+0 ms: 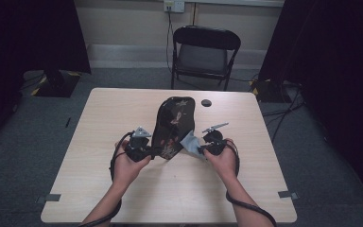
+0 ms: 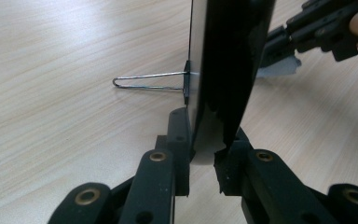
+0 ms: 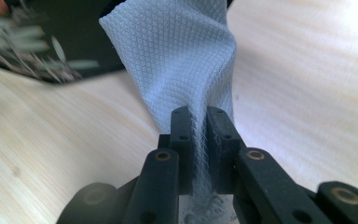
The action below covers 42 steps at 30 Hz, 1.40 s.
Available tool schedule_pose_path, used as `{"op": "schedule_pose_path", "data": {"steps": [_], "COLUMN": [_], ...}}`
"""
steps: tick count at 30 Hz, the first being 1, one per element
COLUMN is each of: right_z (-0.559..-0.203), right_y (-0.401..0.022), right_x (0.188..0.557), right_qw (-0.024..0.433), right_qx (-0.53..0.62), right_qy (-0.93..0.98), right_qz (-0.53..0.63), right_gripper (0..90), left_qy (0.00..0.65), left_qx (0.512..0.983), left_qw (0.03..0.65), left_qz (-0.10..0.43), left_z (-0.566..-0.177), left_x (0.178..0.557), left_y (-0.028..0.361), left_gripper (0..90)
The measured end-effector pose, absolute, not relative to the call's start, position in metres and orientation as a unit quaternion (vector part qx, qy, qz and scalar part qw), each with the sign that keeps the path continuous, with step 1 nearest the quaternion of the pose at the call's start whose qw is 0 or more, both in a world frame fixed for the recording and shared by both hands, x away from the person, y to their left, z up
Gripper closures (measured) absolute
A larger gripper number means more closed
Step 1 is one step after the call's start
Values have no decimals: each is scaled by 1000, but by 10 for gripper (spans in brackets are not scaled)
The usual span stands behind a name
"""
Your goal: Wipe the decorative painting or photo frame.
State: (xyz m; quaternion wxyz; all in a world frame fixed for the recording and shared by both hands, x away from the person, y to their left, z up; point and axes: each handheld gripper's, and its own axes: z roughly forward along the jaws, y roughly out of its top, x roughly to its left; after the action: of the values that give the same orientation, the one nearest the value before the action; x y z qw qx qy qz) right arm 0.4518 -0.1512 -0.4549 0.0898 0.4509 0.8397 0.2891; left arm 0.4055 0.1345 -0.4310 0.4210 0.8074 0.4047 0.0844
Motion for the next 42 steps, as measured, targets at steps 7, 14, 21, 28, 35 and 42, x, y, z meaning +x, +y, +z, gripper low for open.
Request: {"op": "schedule_pose_path", "data": {"steps": [7, 14, 21, 28, 35, 42], "right_z": [-457, -417, -352, -307, -308, -331], "right_y": [-157, -178, -181, -172, -151, -143], "right_x": [445, 438, 437, 446, 454, 453], "right_qw": [89, 112, 158, 182, 179, 163], "right_qx": [437, 442, 424, 418, 409, 409], "right_qy": [852, 836, 822, 802, 813, 819], "right_qz": [275, 304, 345, 385, 375, 367], "right_gripper": [826, 826, 826, 826, 826, 825], "left_qy": [406, 408, 409, 408, 405, 405], "left_qx": [807, 808, 808, 809, 811, 810], "left_qw": [419, 417, 416, 415, 413, 415], "left_qz": [84, 82, 86, 85, 83, 85], "left_z": [-431, -430, -429, -429, -429, -429], "left_x": [405, 405, 404, 404, 404, 403], "left_y": [134, 133, 132, 131, 132, 132], "left_gripper": [784, 784, 784, 784, 784, 784]}}
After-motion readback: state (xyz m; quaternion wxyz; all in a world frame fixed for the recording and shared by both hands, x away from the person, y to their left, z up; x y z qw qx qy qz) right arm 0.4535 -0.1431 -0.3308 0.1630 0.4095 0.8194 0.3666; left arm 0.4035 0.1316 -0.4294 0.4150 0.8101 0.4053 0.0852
